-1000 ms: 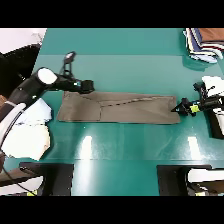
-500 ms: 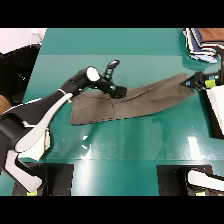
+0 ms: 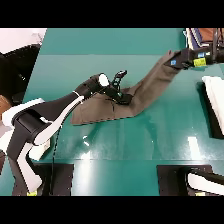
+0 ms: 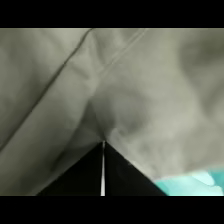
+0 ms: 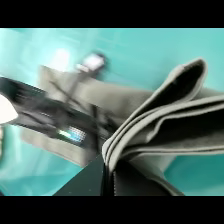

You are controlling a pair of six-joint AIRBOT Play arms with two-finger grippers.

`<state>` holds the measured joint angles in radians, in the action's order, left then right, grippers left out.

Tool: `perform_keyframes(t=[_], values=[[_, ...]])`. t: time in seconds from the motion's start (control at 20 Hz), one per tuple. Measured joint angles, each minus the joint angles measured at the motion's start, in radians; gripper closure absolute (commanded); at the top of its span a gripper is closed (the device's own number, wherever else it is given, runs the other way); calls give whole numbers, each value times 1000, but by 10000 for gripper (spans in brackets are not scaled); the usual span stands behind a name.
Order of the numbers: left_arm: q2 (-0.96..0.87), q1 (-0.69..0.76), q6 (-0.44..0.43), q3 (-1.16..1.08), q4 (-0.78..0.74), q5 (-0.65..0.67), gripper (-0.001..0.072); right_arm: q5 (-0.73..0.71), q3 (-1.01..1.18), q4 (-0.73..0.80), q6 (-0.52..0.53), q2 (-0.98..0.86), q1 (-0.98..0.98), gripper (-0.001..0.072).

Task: Fold the shirts.

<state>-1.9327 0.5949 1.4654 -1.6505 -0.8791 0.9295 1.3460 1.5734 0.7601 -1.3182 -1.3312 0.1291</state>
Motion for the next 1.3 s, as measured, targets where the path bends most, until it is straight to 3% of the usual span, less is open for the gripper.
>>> perform_keyframes(t=[0.35,0.7,0.75,0.8,0.85,0.9,0.95,1.0,1.3], values=[[74,-66,1,-5,-45,25,685,-58,26,-75,25,-6,141,699],[385,-376,-1,-7,-188,117,684,-214,28,-199,120,-113,406,694],[428,-418,-2,-7,-201,124,684,-253,28,-235,147,-146,453,549],[471,-459,-4,-7,-213,129,684,-291,28,-275,182,-183,503,275],[506,-491,-4,-7,-220,134,684,-326,28,-307,216,-217,546,132],[538,-520,-5,-7,-225,141,684,-357,28,-330,247,-252,587,140],[565,-543,-9,-7,-232,147,684,-373,27,-344,268,-279,615,191],[584,-560,-13,-7,-236,151,684,-382,27,-351,286,-299,632,309],[631,-597,-31,-7,-261,198,684,-292,-43,-206,234,-274,507,317]])
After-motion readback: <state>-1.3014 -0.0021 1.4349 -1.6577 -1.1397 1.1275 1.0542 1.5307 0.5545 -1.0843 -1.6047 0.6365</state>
